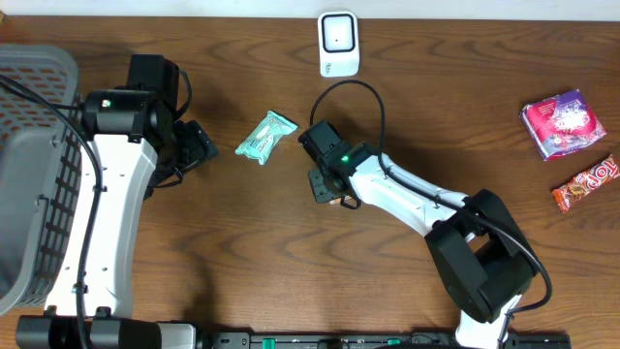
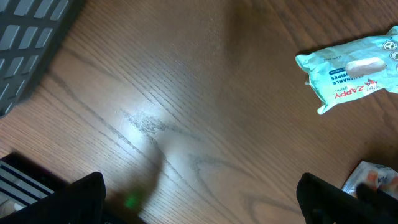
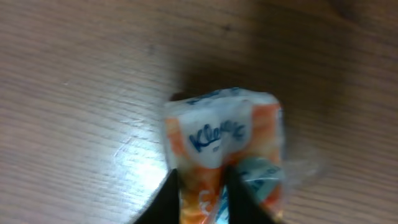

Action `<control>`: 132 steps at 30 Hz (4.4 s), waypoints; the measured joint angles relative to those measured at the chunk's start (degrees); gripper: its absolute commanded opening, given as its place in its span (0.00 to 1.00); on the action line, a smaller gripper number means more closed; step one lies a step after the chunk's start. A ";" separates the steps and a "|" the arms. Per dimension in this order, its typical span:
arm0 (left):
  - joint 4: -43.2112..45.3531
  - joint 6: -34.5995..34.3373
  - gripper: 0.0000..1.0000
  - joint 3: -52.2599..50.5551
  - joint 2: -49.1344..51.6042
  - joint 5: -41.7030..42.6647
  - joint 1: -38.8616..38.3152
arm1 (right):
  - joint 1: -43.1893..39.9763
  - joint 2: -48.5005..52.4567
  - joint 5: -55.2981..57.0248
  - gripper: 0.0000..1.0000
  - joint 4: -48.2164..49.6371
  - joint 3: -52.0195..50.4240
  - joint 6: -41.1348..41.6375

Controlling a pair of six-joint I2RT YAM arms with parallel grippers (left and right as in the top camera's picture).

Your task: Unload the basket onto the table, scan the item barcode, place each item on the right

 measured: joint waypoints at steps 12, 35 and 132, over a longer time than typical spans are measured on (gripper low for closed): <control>-0.02 -0.02 0.98 0.00 0.00 0.00 0.00 | -8.90 -0.02 -26.25 0.01 -2.23 3.34 0.76; 0.00 0.00 0.98 0.00 0.00 0.00 0.00 | -0.15 -0.55 -8.66 0.63 -6.23 1.44 -2.01; -0.02 0.00 0.98 0.00 0.00 0.00 0.00 | -24.15 0.72 -33.14 0.56 -4.98 -1.22 -8.46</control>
